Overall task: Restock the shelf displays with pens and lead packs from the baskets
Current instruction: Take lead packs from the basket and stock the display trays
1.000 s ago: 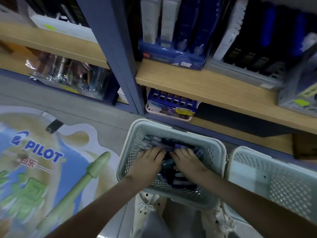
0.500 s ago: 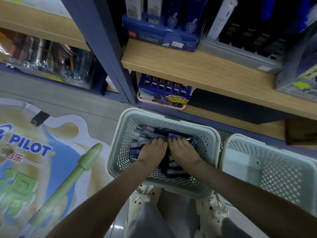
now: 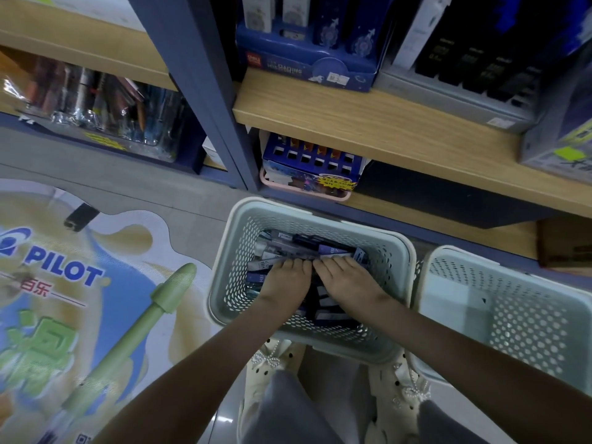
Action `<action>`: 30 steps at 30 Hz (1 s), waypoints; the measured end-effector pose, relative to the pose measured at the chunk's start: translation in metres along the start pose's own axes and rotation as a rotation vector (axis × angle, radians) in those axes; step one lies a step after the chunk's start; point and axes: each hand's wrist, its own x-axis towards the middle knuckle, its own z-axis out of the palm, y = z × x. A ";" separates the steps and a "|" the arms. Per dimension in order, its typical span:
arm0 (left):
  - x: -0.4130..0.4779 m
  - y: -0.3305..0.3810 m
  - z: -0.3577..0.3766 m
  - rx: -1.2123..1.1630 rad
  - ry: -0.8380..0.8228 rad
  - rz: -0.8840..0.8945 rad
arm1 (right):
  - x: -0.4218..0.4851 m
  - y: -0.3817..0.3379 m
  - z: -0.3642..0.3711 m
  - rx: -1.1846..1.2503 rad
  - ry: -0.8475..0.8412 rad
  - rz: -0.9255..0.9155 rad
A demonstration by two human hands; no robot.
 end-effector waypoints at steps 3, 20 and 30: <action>-0.004 0.000 -0.011 0.065 -0.120 -0.003 | 0.000 0.006 -0.013 0.120 -0.399 0.048; -0.011 -0.006 -0.027 -1.609 -0.243 -0.419 | 0.016 -0.001 -0.050 1.909 -0.045 1.116; -0.015 -0.005 -0.032 -1.700 -0.207 -0.379 | 0.005 0.013 -0.034 0.633 -0.357 0.407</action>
